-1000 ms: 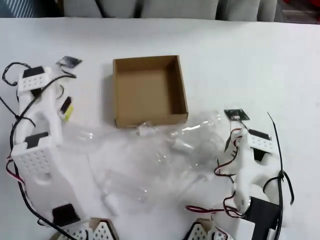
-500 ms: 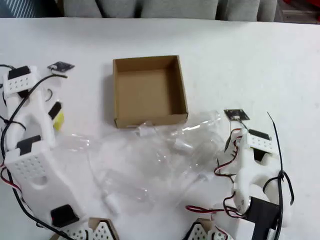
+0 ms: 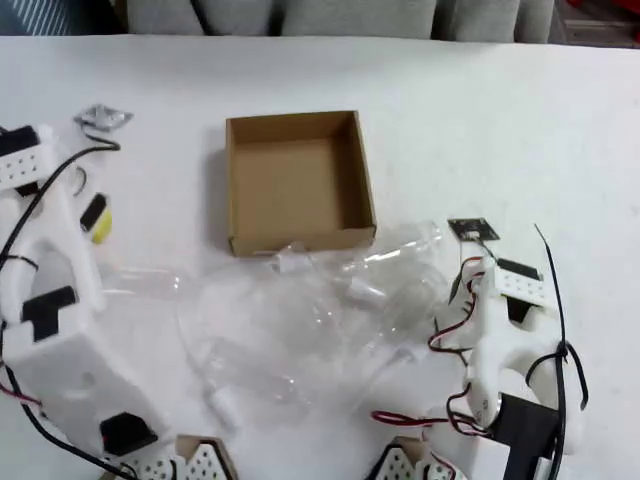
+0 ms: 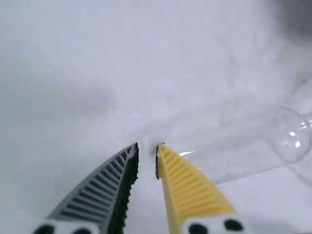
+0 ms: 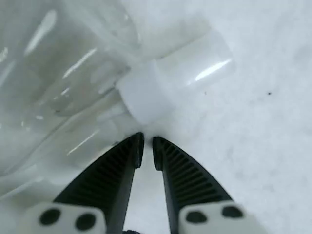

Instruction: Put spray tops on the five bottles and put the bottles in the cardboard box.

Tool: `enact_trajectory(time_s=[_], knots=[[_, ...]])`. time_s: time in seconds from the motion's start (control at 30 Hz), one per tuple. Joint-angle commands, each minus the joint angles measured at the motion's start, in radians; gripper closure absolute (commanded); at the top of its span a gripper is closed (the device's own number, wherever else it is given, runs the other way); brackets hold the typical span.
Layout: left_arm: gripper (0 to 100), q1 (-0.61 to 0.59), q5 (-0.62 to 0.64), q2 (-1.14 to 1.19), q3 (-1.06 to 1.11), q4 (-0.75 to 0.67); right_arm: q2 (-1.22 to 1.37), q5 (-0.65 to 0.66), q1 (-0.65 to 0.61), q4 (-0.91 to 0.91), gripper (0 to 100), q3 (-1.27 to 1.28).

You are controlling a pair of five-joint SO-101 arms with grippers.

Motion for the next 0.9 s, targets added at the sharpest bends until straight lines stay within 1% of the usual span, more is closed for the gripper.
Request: enact_trajectory(time_s=[0.0,0.13,0.27,0.33,0.43,0.5,0.53,0.63,0.7,0.77,0.83,0.87], knots=[[92,0.031,-0.144,-0.177,-0.014,0.071,-0.008,0.008,-0.002,-0.031,98.2,0.006],[92,0.073,-0.356,-0.228,-0.014,0.199,-0.008,0.008,-0.002,-0.031,98.2,0.006],[92,0.117,-0.476,-0.254,0.009,0.221,-0.008,0.008,-0.002,-0.031,98.2,0.006],[92,0.147,-0.611,-0.278,0.086,0.222,-0.008,0.008,-0.002,-0.031,98.2,0.006],[92,0.179,-0.836,-0.366,0.273,0.222,-0.008,0.008,-0.002,-0.031,98.2,0.006],[92,0.196,-0.921,-0.461,0.399,0.215,-0.008,0.028,-0.002,-0.031,98.2,0.006],[92,0.202,-0.941,-0.513,0.456,0.196,-0.008,0.037,-0.002,-0.031,98.2,0.006],[90,0.217,-0.942,-0.673,0.600,0.104,-0.008,0.044,-0.002,-0.031,98.2,0.006],[85,0.217,-0.931,-0.766,0.689,0.031,-0.008,0.048,-0.002,-0.031,98.2,0.006],[78,0.214,-0.921,-0.849,0.775,-0.031,-0.008,0.048,-0.002,-0.031,98.2,0.006],[72,0.213,-0.967,-0.920,0.856,-0.078,-0.008,0.049,-0.004,-0.031,98.2,0.006],[72,0.213,-0.996,-0.949,0.891,-0.098,-0.008,0.049,-0.005,-0.031,98.2,0.006]])
